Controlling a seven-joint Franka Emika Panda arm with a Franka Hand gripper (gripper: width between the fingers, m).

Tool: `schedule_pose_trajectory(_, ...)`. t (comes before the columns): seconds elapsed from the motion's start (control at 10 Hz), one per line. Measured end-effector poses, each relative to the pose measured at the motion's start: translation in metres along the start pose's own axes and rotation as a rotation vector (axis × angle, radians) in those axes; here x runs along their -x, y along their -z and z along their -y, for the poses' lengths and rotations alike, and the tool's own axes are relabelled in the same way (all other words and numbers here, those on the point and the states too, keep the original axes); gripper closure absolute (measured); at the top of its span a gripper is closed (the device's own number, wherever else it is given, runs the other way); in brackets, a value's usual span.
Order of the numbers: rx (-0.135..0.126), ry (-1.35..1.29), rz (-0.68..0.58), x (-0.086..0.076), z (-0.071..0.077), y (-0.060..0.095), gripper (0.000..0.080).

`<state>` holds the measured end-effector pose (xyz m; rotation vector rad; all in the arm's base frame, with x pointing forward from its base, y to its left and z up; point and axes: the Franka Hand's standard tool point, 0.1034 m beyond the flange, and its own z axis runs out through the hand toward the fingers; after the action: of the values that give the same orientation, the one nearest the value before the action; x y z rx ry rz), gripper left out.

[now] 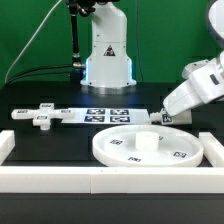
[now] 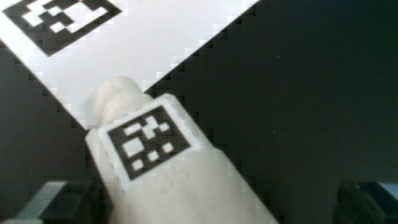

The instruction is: Assemble round table

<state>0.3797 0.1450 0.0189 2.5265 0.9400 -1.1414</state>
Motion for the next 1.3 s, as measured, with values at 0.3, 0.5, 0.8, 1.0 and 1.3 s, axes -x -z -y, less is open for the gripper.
schedule_pose_trajectory(0.3,-0.008,0.092,0.001,-0.0025,-0.0001,-0.0107,0.0150)
schedule_pose_trajectory(0.5,-0.008,0.101,-0.002,-0.0092,0.0016,-0.0096,0.0150)
schedule_pose_trajectory(0.8,-0.008,0.098,-0.004,-0.0105,0.0018,-0.0088,0.0180)
schedule_pose_trajectory(1.0,-0.008,0.098,-0.004,-0.0106,0.0016,-0.0086,0.0358)
schedule_pose_trajectory(1.3,-0.014,0.093,-0.006,-0.0093,-0.0021,-0.0087,0.0393)
